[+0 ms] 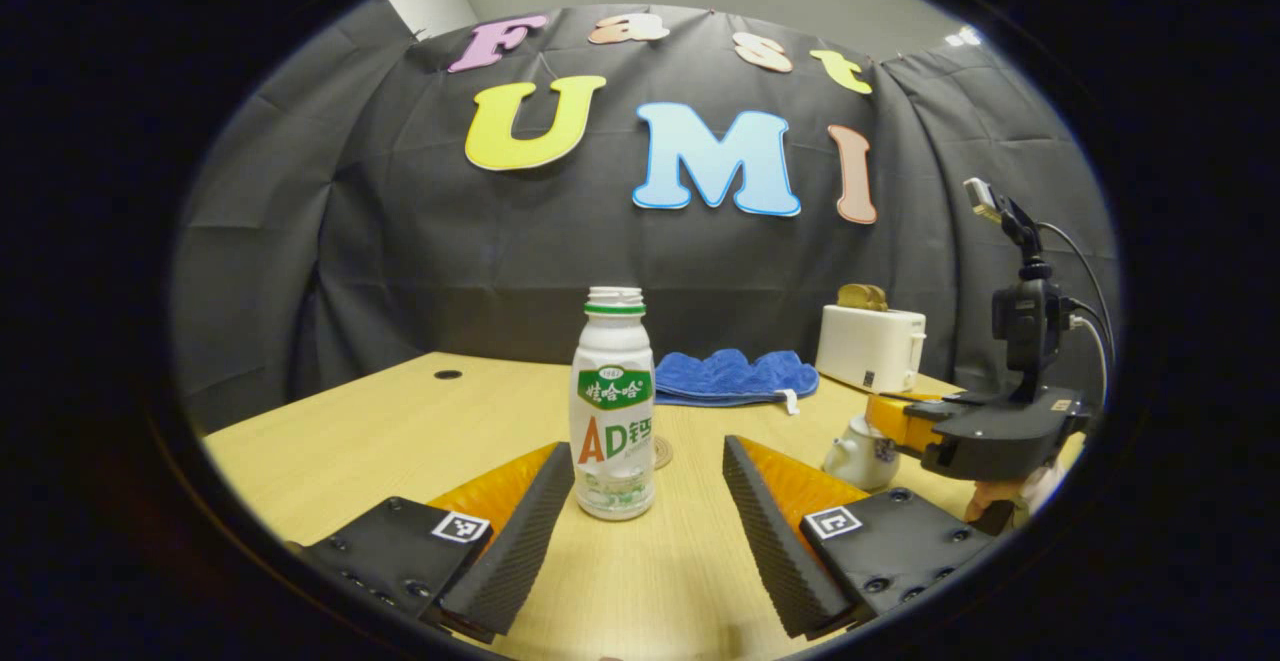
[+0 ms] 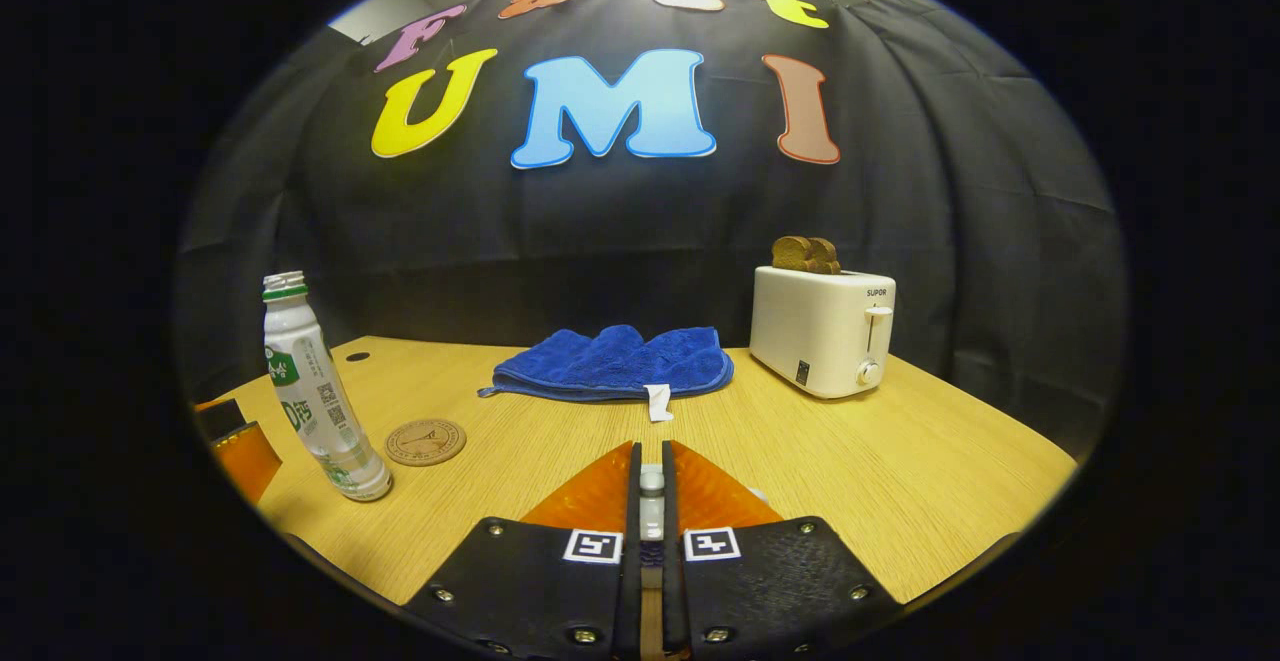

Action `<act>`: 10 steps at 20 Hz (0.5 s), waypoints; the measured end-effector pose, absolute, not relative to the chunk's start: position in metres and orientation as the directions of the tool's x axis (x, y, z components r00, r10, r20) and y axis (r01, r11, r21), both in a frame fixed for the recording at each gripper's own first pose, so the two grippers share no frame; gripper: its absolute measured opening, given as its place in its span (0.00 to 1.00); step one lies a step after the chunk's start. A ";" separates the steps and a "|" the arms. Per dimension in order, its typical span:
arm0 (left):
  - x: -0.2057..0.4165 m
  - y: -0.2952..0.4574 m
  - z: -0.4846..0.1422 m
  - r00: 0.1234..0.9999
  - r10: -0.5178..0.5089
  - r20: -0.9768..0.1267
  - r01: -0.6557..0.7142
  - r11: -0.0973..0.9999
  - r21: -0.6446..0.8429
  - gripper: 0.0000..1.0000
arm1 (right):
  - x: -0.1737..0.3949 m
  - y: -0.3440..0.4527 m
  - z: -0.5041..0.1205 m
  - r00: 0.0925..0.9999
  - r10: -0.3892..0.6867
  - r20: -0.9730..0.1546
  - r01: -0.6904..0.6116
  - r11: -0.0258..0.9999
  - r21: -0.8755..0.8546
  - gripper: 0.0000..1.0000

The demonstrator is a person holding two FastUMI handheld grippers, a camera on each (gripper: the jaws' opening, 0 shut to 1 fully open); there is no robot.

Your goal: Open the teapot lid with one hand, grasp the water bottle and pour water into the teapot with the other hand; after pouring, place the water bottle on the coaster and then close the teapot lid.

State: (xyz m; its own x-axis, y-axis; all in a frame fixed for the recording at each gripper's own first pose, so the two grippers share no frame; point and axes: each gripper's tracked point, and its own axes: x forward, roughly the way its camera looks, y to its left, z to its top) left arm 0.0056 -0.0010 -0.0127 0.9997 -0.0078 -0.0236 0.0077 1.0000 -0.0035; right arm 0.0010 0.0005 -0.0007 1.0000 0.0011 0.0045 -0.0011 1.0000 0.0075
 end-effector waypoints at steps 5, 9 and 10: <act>0.008 -0.002 -0.017 0.999 -0.012 -0.036 0.012 1.000 -0.003 1.00 | 0.000 0.001 0.000 1.000 0.003 0.007 -0.003 1.000 0.005 0.08; 0.011 -0.001 -0.022 0.999 -0.012 -0.046 0.012 1.000 0.004 0.98 | 0.001 0.002 0.002 1.000 0.008 0.011 -0.008 1.000 0.008 0.08; 0.011 0.000 -0.024 0.999 -0.013 -0.050 0.013 1.000 0.004 1.00 | 0.001 0.002 0.001 1.000 0.010 0.014 -0.010 1.000 0.008 0.08</act>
State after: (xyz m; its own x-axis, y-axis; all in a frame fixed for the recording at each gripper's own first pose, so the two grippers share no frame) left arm 0.0106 -0.0004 -0.0241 0.9987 -0.0128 -0.0503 0.0130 0.9999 0.0043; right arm 0.0008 0.0025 0.0013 0.9999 0.0097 0.0138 -0.0098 0.9999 0.0083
